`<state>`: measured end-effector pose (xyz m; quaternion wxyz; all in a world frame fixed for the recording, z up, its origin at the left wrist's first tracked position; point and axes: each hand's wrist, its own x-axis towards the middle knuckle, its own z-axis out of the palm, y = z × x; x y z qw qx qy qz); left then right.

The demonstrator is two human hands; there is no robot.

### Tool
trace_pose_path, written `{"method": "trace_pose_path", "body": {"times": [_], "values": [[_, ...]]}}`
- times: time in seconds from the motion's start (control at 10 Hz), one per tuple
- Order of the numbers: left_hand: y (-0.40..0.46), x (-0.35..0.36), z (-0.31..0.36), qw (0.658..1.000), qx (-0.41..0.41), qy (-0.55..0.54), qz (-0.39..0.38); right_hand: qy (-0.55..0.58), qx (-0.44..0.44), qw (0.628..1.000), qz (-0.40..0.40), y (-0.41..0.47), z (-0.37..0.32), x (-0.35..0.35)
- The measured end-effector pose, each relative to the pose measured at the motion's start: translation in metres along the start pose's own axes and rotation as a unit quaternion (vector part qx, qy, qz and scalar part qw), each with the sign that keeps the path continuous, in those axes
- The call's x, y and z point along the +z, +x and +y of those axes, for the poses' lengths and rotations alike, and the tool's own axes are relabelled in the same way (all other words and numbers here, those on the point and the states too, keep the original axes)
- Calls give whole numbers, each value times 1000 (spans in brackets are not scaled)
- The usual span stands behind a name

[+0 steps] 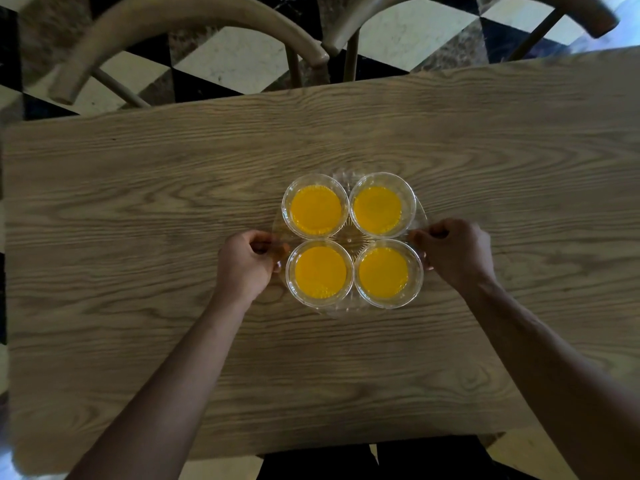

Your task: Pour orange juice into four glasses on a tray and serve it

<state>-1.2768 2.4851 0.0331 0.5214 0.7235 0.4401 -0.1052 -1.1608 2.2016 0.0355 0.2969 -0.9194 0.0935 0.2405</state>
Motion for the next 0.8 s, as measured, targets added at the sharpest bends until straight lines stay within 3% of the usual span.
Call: {"method": "trace_pose_path", "body": {"times": [0.2,0.5,0.8], "values": [[-9,-4,9,1000,27,-15,-3,-34,-6,999,23,-9,-6,-9],[-21,-27,0,994,89,61,8,-32,-57,998,9,-32,1,-18],[-48,-35,-4,989,119,85,10,-49,-107,992,-39,-59,8,-27]]}}
